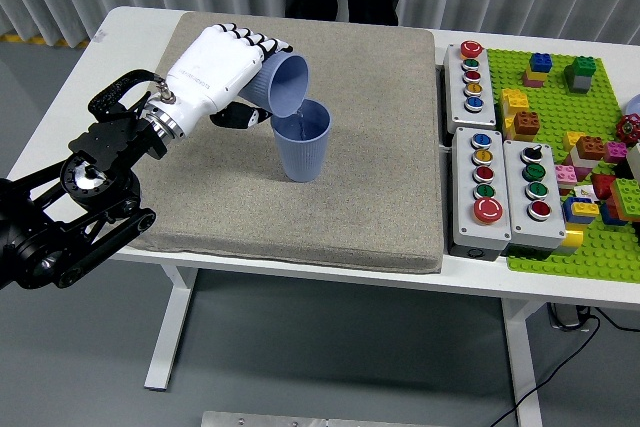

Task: Pick cup pour cup place

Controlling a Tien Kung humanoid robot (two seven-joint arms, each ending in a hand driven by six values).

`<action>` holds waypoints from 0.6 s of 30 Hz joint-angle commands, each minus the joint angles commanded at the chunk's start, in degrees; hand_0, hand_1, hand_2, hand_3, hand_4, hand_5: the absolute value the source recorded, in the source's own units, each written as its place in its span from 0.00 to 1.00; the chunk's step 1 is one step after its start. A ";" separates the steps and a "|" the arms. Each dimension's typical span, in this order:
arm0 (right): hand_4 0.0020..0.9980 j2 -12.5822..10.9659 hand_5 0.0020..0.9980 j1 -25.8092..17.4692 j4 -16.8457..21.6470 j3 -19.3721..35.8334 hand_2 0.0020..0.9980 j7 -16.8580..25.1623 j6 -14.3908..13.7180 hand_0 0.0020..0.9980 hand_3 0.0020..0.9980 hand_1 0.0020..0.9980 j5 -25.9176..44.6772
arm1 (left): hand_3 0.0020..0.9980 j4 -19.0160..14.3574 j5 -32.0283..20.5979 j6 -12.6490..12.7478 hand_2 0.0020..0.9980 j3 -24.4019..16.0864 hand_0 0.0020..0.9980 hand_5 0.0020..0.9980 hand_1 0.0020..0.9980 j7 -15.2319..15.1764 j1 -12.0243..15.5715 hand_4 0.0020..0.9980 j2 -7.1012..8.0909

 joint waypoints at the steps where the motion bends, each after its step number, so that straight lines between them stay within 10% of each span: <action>1: 0.00 0.00 0.01 0.03 0.00 -0.05 0.57 0.00 0.00 0.68 0.58 0.65 0.06 | 0.60 0.01 0.00 0.21 0.59 0.24 0.61 0.10 0.57 0.13 -0.21 0.67 0.04; 18: 0.00 0.04 0.01 0.13 0.00 -0.41 0.57 0.03 -0.12 0.68 0.58 0.65 0.68 | 0.60 -0.45 0.00 1.42 0.59 3.04 0.60 0.11 0.57 1.98 -2.67 0.67 0.92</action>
